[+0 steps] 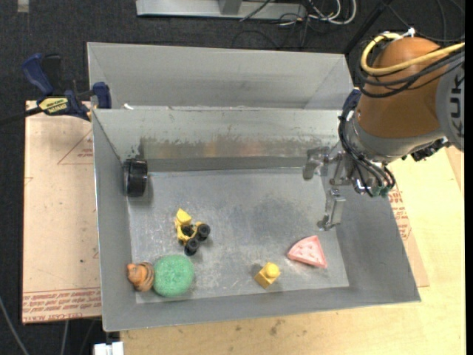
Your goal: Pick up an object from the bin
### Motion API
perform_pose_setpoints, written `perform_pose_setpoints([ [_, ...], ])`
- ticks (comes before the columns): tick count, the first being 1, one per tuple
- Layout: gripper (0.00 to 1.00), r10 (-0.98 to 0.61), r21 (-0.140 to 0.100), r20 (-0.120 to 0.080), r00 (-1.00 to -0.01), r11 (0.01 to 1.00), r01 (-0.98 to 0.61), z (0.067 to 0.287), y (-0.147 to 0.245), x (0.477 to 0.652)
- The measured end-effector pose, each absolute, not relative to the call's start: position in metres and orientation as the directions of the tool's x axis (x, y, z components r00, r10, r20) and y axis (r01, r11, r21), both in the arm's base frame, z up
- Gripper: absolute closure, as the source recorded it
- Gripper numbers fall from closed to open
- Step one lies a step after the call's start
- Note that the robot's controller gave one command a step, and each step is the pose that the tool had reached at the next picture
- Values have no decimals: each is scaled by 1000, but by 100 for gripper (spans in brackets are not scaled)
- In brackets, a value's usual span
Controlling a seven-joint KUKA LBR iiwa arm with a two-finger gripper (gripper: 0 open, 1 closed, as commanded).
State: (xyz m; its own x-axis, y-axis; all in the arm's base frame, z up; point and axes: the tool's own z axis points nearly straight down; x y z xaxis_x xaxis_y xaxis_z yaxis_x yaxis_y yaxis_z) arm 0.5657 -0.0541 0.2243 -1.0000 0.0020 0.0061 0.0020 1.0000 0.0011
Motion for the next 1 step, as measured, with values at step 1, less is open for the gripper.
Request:
perform_pose_setpoints([
  [1,0,1,0,-1,-1000,1000,1,229,-54,567],
])
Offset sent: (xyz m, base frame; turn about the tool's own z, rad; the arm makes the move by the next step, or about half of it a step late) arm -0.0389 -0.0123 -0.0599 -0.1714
